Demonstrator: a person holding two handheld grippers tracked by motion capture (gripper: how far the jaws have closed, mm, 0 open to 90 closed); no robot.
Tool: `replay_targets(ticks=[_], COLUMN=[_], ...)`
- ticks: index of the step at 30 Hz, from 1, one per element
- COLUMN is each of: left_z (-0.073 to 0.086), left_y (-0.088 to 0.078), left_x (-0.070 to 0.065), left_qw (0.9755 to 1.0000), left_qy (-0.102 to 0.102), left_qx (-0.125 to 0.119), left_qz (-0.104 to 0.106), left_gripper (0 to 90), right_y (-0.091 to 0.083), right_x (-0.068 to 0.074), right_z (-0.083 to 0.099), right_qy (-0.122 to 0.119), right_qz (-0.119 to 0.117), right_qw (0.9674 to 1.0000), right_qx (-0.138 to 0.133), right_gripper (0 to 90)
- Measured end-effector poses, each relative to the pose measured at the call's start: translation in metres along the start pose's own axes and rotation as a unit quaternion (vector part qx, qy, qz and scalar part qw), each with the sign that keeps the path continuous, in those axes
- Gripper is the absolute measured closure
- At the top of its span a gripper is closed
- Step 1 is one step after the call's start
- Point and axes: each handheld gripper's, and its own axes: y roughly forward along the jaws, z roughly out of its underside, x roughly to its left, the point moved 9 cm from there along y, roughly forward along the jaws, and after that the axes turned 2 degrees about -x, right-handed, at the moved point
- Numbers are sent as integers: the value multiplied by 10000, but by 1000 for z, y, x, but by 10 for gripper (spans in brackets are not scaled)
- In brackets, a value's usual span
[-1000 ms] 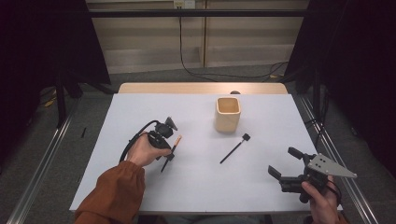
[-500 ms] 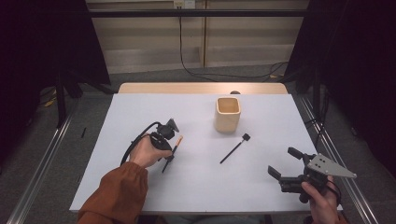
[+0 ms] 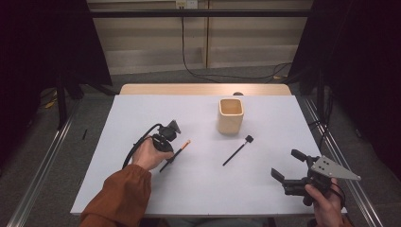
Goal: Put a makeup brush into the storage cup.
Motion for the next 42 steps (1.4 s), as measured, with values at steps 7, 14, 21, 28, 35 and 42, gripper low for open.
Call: replay_targets(ticks=[7, 14, 21, 28, 35, 42], left_z=[1, 3, 5, 3, 4, 3], left_y=[-2, -4, -9, -16, -21, -33], left_x=[1, 2, 5, 5, 5, 4], left_qw=[9999, 9996, 9988, 9974, 9944, 9884], left_qy=[3, -45, -149, -161, -176, -108], left_qx=[-68, -175, -340, -595, -929, -1392], left_qz=[113, 201, 315, 374, 472, 596], left_gripper=[843, 844, 843, 843, 843, 843], right_y=[0, 0, 0, 0, 0, 0], right_x=[-1, -1, -1, -1, -1, -1], right_z=[0, 0, 0, 0, 0, 0], right_qy=[7, 18, 13, 14, 15, 18], right_qz=[6, 19, 15, 19, 14, 14], right_qw=[10000, 10000, 10000, 10000, 10000, 10000], right_qx=[6, 0, 5, 3, 4, 7], right_gripper=[0, 0, 0, 0, 0, 0])
